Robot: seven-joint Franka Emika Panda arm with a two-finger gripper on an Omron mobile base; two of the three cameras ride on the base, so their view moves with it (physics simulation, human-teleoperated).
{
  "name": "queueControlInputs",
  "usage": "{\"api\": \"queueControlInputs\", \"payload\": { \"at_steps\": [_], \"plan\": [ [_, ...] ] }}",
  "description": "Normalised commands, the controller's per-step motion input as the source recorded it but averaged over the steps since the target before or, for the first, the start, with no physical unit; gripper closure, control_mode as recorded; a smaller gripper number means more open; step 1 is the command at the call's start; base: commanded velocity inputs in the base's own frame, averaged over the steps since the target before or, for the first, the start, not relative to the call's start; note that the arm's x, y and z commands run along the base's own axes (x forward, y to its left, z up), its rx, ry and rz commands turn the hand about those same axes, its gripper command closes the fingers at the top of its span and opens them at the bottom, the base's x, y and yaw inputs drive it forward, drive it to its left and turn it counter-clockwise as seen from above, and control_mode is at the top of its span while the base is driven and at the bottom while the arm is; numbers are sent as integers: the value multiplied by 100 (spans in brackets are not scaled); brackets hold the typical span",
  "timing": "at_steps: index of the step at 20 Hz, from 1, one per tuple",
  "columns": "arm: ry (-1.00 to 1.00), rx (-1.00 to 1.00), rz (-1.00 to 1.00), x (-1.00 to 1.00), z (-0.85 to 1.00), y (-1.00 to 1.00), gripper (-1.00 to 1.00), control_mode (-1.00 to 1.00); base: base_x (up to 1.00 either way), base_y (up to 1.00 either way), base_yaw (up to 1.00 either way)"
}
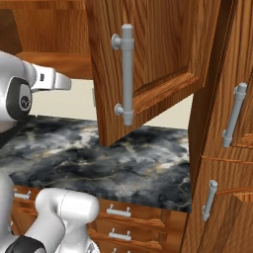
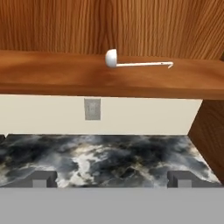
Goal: Open the cabinet and move the ladle to the pot. Then close the cabinet.
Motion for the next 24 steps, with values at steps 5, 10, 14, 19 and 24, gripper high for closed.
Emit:
{"api": "queueControlInputs", "payload": {
  "at_steps": [5, 10, 14, 19, 24],
  "plan": [
    [0, 0, 0, 30, 6, -31, -100, -100, 0, 0, 0],
    [0, 0, 0, 40, 3, -18, -100, -100, 0, 0, 0],
    [0, 0, 0, 44, 5, -6, -100, -100, 0, 0, 0],
    [0, 0, 0, 42, 10, 0, -100, -100, 0, 0, 0],
    [0, 0, 0, 46, 7, 0, -100, -100, 0, 0, 0]
  ]
}}
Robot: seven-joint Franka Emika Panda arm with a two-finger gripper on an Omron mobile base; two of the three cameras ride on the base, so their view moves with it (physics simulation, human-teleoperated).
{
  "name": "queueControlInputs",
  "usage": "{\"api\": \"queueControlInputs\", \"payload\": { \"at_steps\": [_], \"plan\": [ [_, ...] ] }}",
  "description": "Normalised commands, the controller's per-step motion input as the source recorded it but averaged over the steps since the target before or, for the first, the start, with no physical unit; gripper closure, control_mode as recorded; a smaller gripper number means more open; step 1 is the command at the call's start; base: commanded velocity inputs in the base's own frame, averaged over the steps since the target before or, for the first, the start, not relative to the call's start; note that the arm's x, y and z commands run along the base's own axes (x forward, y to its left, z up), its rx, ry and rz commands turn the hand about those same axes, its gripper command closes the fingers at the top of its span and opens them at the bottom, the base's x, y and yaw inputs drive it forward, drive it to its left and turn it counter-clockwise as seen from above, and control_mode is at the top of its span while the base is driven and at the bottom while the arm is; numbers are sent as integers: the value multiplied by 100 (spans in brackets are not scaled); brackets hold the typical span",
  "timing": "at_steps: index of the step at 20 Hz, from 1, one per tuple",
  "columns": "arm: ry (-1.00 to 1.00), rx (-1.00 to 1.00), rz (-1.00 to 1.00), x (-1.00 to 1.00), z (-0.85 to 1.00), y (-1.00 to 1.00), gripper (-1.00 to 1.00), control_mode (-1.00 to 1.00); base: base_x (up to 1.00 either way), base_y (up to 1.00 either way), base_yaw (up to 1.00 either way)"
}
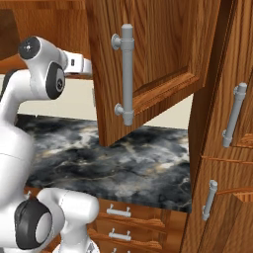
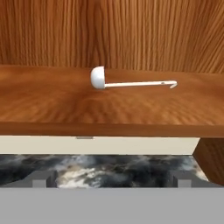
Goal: Open the cabinet and move the ladle to the pot. Then close the cabinet.
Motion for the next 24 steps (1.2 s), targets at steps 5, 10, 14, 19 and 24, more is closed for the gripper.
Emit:
{"api": "queueControlInputs", "payload": {
  "at_steps": [5, 10, 14, 19, 24],
  "plan": [
    [0, 0, 0, 44, 2, 0, -100, -100, 0, 0, 0],
    [-3, -1, 0, 41, 0, 0, -100, -100, 0, 0, 0],
    [-2, 0, 0, 39, 0, 2, -100, -100, 0, 0, 0],
    [0, -1, 0, 41, 0, 10, -100, -100, 0, 0, 0],
    [0, 0, 0, 38, 0, 5, -100, -100, 0, 0, 0]
  ]
}}
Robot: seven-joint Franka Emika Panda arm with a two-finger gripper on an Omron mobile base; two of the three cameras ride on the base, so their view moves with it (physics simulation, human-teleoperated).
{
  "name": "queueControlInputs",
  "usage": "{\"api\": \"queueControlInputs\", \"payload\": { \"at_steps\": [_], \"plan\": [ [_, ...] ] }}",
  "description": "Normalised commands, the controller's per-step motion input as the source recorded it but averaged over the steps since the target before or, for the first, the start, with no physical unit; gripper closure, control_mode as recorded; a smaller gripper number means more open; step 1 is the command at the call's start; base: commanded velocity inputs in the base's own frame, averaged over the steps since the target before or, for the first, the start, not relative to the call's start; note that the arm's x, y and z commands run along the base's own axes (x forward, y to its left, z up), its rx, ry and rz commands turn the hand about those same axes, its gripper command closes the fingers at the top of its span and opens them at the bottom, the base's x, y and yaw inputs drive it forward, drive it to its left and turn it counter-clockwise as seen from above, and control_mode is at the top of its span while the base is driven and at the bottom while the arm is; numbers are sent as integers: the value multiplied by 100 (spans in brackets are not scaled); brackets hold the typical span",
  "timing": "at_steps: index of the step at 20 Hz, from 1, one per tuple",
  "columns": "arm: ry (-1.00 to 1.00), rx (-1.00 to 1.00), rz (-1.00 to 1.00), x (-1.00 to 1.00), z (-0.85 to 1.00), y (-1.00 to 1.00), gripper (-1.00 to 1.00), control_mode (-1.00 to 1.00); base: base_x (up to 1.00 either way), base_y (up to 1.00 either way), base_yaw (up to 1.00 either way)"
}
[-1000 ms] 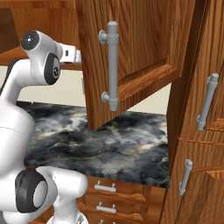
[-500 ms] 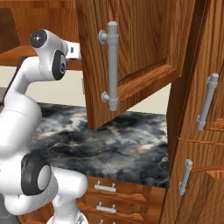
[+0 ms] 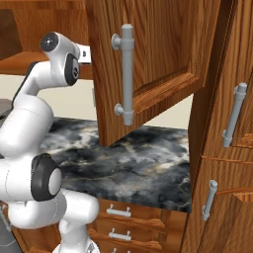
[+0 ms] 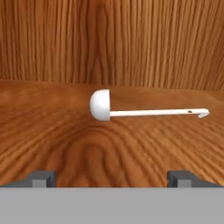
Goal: Open the cabinet and move the ladle to the pot. Then close the cabinet.
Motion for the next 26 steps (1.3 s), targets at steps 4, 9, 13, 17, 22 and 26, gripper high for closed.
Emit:
{"api": "queueControlInputs", "payload": {
  "at_steps": [4, 9, 13, 17, 22, 26],
  "plan": [
    [0, 0, 0, 38, 0, 1, -100, -100, 0, 0, 0],
    [0, 0, 0, 36, 0, 0, -100, -100, 0, 0, 0],
    [0, 0, 0, 34, 0, 6, -100, -100, 0, 0, 0],
    [0, 0, -1, 36, 0, 9, -100, -100, 0, 0, 0],
    [1, 0, -1, 30, -3, 6, -100, -100, 0, 0, 0],
    [2, 0, -1, 30, -3, 0, -100, -100, 0, 0, 0]
  ]
}}
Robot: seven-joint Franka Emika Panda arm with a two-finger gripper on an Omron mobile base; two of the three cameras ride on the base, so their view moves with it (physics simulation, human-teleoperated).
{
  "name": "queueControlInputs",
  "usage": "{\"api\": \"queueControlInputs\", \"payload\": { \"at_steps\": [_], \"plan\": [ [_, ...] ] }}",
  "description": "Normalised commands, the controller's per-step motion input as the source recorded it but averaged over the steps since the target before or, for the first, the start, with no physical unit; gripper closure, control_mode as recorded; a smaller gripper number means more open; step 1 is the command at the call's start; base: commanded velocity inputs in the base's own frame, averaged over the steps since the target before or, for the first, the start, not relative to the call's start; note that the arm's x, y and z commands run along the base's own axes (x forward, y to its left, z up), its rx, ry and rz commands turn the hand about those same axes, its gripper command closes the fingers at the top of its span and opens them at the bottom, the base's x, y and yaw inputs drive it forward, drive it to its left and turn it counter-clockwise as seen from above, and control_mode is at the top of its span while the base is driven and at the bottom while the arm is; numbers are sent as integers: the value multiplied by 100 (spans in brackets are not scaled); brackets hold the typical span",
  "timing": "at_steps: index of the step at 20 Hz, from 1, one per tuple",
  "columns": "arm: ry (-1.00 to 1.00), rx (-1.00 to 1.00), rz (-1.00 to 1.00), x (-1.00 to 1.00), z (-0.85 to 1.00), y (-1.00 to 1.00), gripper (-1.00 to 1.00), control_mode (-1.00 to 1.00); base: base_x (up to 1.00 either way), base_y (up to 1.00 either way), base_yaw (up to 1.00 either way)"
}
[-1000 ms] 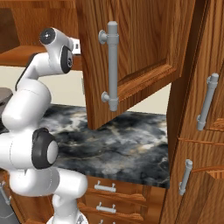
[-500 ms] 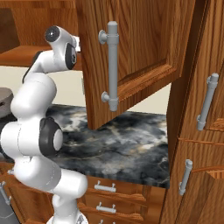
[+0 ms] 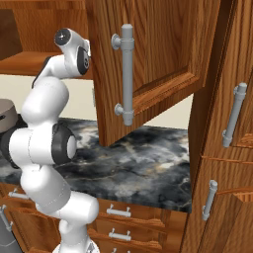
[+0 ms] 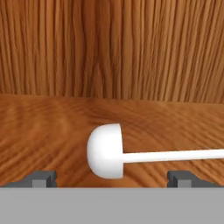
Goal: Open the cabinet and move the ladle to the pot. Then close the cabinet.
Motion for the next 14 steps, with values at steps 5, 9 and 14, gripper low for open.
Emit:
{"api": "queueControlInputs", "payload": {
  "at_steps": [5, 9, 14],
  "plan": [
    [3, 0, -1, 24, -10, 0, -100, -100, 0, 0, 0],
    [3, 0, -1, 18, -14, 0, -100, -100, 0, 0, 0],
    [0, 0, -1, 19, -9, 0, -100, -100, 0, 0, 0]
  ]
}}
